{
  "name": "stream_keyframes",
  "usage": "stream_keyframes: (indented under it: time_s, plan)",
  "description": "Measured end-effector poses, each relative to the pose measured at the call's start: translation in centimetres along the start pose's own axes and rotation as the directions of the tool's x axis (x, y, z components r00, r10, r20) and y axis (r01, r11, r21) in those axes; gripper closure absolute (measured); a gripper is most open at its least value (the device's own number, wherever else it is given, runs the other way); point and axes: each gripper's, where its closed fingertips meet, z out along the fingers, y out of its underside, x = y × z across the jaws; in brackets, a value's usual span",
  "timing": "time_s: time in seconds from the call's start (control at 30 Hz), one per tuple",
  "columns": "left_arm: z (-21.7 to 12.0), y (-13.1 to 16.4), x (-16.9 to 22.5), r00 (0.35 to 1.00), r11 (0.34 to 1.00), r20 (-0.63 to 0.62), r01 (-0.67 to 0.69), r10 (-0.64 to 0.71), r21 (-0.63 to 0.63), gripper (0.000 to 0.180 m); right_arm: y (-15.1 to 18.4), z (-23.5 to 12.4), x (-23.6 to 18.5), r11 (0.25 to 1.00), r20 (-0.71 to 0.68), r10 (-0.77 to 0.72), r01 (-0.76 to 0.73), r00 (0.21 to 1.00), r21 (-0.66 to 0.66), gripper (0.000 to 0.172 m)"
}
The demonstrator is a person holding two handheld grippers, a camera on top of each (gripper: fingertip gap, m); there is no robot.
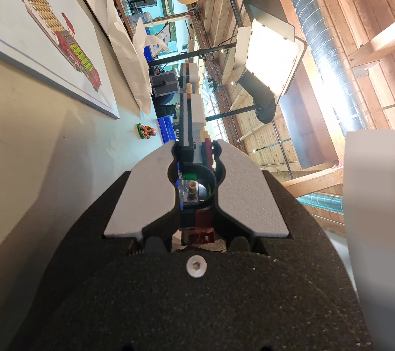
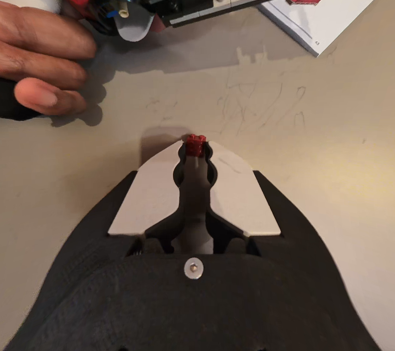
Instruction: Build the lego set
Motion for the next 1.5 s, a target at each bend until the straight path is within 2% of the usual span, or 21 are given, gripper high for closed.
stream_keyframes:
  time_s: [0.1,0.2,0.33,0.43,0.7,1.3,1.5]
  plan:
    - [-0.1,0.1,-0.1,1.0,1.0,-0.001,0.02,-0.02,-0.001,0.15,-0.6,-0.1,-0.2,0.999,0.02,-0.023,0.022,1.0,0.05,0.155]
    - [-0.1,0.1,0.1,0.999,0.999,-0.01,0.038,-0.038,-0.002,0.15,-3.2,-1.5,-0.6,0.974,0.009,-0.085,0.081,0.996,0.21,0.156]
    - [0.0,0.5,0.2,0.997,0.997,-0.021,0.073,-0.074,-0.003,0.15,-7.5,-4.4,-1.1,0.869,-0.035,-0.142,0.141,0.989,0.475,0.156]
    - [0.1,1.0,0.1,0.993,0.993,-0.031,0.116,-0.117,-0.012,0.15,-9.2,-5.7,-1.1,0.812,-0.04,-0.132,0.131,0.99,0.569,0.156]
    - [0.2,1.6,-0.1,0.98,0.981,-0.049,0.194,-0.195,-0.018,0.15,-9.3,-4.4,-1.0,0.835,-0.055,-0.136,0.144,0.989,0.531,0.156]
    - [0.2,2.1,-0.2,0.952,0.955,-0.072,0.297,-0.297,-0.018,0.15,-9.2,-4.3,-0.8,0.85,-0.034,-0.126,0.126,0.991,0.511,0.155]
    - [0.2,2.2,-0.2,0.941,0.944,-0.079,0.328,-0.329,-0.015,0.15,-9.2,-4.3,-1.0,0.859,0.004,-0.121,0.103,0.993,0.502,0.15]
